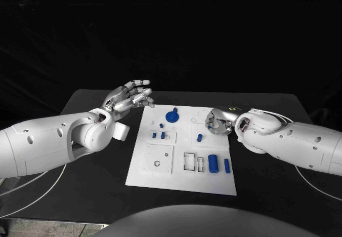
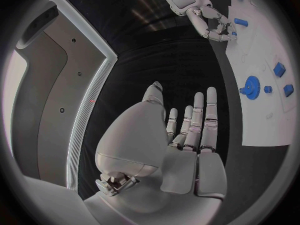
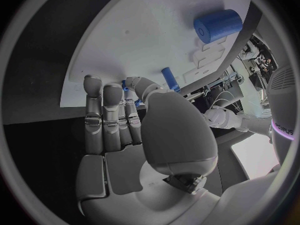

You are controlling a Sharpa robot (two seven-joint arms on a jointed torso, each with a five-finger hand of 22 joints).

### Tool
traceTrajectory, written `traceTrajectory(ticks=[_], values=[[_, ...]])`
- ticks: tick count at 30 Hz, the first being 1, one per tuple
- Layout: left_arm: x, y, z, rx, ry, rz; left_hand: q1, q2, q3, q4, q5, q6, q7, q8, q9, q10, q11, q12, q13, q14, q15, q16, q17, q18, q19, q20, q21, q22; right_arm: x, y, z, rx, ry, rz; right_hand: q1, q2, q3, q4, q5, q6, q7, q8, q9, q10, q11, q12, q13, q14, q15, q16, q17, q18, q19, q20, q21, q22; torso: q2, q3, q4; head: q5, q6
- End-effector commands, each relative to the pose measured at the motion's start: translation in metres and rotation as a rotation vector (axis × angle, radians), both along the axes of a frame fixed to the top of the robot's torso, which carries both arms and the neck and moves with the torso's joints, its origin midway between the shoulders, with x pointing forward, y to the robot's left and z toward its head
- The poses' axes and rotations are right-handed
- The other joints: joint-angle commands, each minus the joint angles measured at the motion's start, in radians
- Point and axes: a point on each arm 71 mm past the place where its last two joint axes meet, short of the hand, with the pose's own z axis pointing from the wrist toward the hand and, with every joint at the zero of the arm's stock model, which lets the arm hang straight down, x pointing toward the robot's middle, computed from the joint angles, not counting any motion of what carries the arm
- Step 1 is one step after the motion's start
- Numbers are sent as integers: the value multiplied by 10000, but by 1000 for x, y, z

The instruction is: Assemble the parts on the task board

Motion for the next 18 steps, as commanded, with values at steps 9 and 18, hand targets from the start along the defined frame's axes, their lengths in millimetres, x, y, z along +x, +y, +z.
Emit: traceTrajectory(ticks=[9,18], values=[[-1,-4,-1,-121,85,-369,278,111,-66,-73,317,19,94,160,-207,-43,50,180,-220,72,49,139,-79,68,122,5,-65,48,-2,5,-2,90,-16,283,75,145,-67,-165,-73,194,-21,227,308,335,-54,14,-55,-45,-77,-19,-57,25,15,-52,75,458,-4,-1,-2,-3,2],[-1,-7,-2,-116,131,-503,387,170,-69,-111,439,47,125,212,-301,-38,57,245,-321,108,51,184,-117,66,133,5,-80,72,-2,6,-7,-442,539,224,-9,184,-190,-169,-857,-46,-44,151,474,209,-11,-136,-151,-195,-49,-211,-298,52,-143,-28,-247,382,0,-4,11,22,2]])
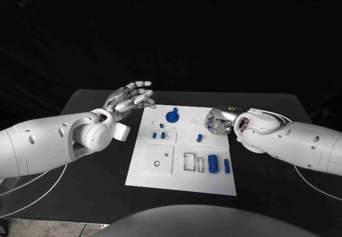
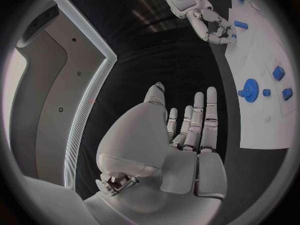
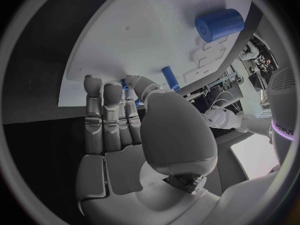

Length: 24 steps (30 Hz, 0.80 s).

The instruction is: Assemble the parts on the task board

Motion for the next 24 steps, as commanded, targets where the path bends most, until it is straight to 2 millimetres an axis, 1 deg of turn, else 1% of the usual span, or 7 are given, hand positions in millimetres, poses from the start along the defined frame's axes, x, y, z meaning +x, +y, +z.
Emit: traceTrajectory(ticks=[1,5,10,12,18,23,24], values=[[-1,-4,0,-95,-11,-335,101,33,-3,-45,52,10,89,69,-17,-39,57,69,-18,72,15,54,-15,67,61,5,-29,13,-4,3,-8,-475,602,163,-35,82,-89,-13,-186,-85,-5,-94,-10,-107,28,-62,-34,-103,-15,-78,-68,59,-101,26,-94,377,5,0,1,24,2],[-1,-5,0,-82,-1,-388,150,61,-5,-62,98,24,106,90,-63,-35,59,100,-66,82,15,72,-35,66,65,5,-36,25,-4,2,-10,-702,830,103,14,66,-90,-65,-342,-190,3,-163,9,-180,44,-108,-57,-168,-45,-144,-147,86,-159,19,-225,354,3,3,-6,49,2],[-1,-5,0,-78,17,-427,180,82,-9,-71,137,43,125,108,-97,-33,61,123,-102,89,16,85,-50,65,68,5,-42,34,-4,2,-11,-831,970,91,95,76,-58,-128,-326,-212,19,-186,27,-194,37,-119,-63,-207,-60,-177,-185,97,-186,5,-274,352,10,1,-11,48,2],[-1,-6,0,-80,24,-443,182,84,-9,-71,139,44,126,109,-99,-33,61,124,-104,89,16,85,-51,65,68,5,-42,35,-4,1,-11,-820,966,112,127,88,-43,-155,-258,-194,34,-182,44,-168,30,-109,-61,-206,-55,-163,-166,90,-183,2,-248,363,8,1,-11,38,2],[0,-7,-1,-93,45,-503,196,98,-11,-73,165,55,136,118,-119,-33,62,137,-126,93,17,93,-59,64,70,5,-46,40,-5,1,-8,-465,645,261,230,130,11,-290,431,-25,92,-105,180,153,-44,16,-34,-5,-78,90,111,23,27,-37,292,487,9,-1,-17,19,2],[0,-8,-1,-81,48,-560,211,114,-13,-75,191,62,144,126,-142,-32,65,150,-148,97,18,101,-69,63,71,5,-50,46,-4,2,-3,-29,199,329,210,149,20,-310,660,29,93,-73,250,279,-75,50,-32,63,-98,151,172,8,88,-57,439,506,5,-3,-26,42,2],[0,-8,-1,-78,53,-571,215,119,-13,-75,197,64,146,127,-148,-31,65,154,-154,97,19,102,-71,62,71,5,-51,48,-4,2,-2,53,109,337,213,149,23,-317,682,33,94,-70,258,290,-77,52,-33,66,-100,149,169,8,90,-60,445,506,5,-2,-18,40,2]])
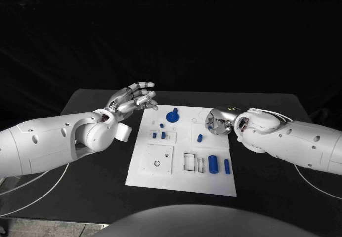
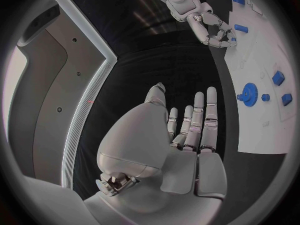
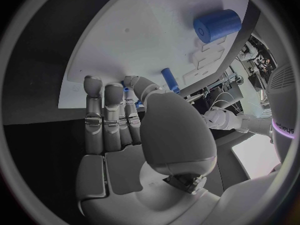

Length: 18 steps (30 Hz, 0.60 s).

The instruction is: Assemble the parts on the task board

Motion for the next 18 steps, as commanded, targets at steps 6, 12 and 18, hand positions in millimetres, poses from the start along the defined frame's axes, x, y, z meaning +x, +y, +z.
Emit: traceTrajectory(ticks=[6,12,18], values=[[-1,-4,0,-68,-12,-379,117,24,15,-46,61,-6,78,37,-23,-30,67,44,-23,62,-17,67,-15,62,72,6,-53,18,-1,-1,13,742,-396,140,42,26,-1,-69,70,102,10,48,47,265,-144,53,23,79,30,19,-20,5,73,-8,84,501,4,-3,9,20,2],[-1,-4,-3,-37,11,-410,126,37,15,-46,71,-3,82,40,-37,-26,69,54,-37,64,-15,71,-20,61,72,6,-55,22,1,-5,34,1154,-570,-36,-12,27,-30,-39,-21,118,23,62,85,301,-142,50,14,83,37,6,-37,1,69,-4,84,492,-15,-15,13,-19,2],[-3,-6,-10,-53,146,-479,141,53,17,-50,85,-1,87,43,-55,-26,70,64,-55,60,-15,73,-29,61,72,5,-59,26,-1,-5,54,1409,-829,17,-24,34,-40,-30,-77,128,34,71,109,344,-146,58,12,78,38,-12,-62,1,64,-3,79,487,-20,-11,21,-59,2]])
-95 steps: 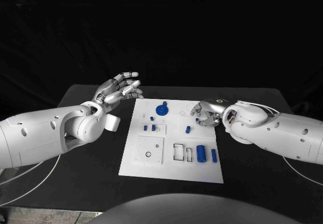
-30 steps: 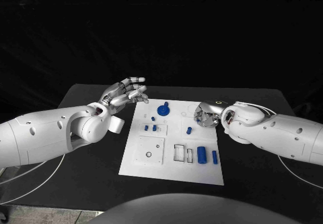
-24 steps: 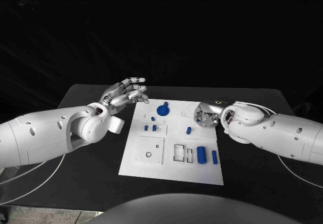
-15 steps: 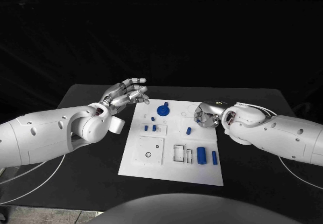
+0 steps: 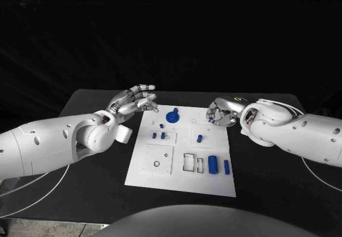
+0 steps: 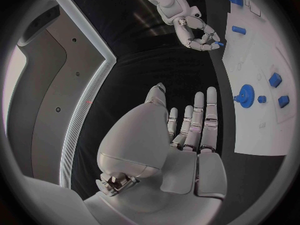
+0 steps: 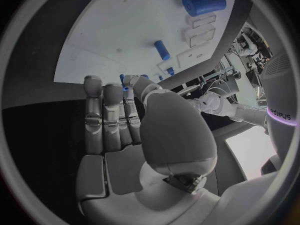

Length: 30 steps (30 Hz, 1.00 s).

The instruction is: Assemble the parts on the task board

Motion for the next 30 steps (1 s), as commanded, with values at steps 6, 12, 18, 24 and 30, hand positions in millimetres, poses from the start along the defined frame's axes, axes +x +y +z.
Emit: traceTrajectory(ticks=[6,12,18,24,30], values=[[-3,-7,-3,-132,40,-394,109,21,18,-53,54,0,92,44,-27,-29,72,68,-28,56,-14,35,-22,60,71,5,-62,12,-13,16,13,520,-20,376,-22,38,-57,5,-63,66,31,67,35,296,-206,71,-10,44,3,-6,-4,6,51,-2,2,480,15,12,19,12,2],[-5,-9,-3,-142,96,-447,114,26,16,-54,57,0,95,45,-36,-31,73,71,-36,52,-12,35,-26,59,70,6,-64,13,-36,47,18,703,50,1430,-7,45,-58,-6,-110,52,43,59,52,351,-200,82,-11,66,9,31,44,2,55,2,27,483,22,12,29,75,2],[-5,-11,-3,-144,105,-464,114,28,14,-52,58,2,98,47,-41,-31,74,74,-42,50,-12,35,-29,59,70,6,-65,15,-52,79,10,451,-115,2445,22,41,-59,-37,-125,30,47,38,71,456,-213,111,-5,136,1,136,172,-18,110,0,189,513,-11,4,44,217,2],[-6,-9,-3,-129,82,-392,88,-4,-46,-26,61,28,117,67,-91,-37,73,102,-95,8,-10,27,-60,56,62,4,-82,26,-56,107,-8,104,-42,3057,22,46,-51,-41,-124,-31,56,-11,68,456,-206,90,-13,215,3,266,330,-49,182,0,403,555,12,5,48,346,2],[-7,-6,-2,-98,63,-298,77,-2,-68,-6,63,42,125,79,-119,-44,70,116,-125,-30,-10,15,-79,57,56,1,-93,31,-64,128,-21,97,0,3514,40,40,-44,-61,-115,-55,56,-34,67,469,-211,89,-12,240,0,307,374,-56,204,0,465,568,37,-2,44,374,2]])
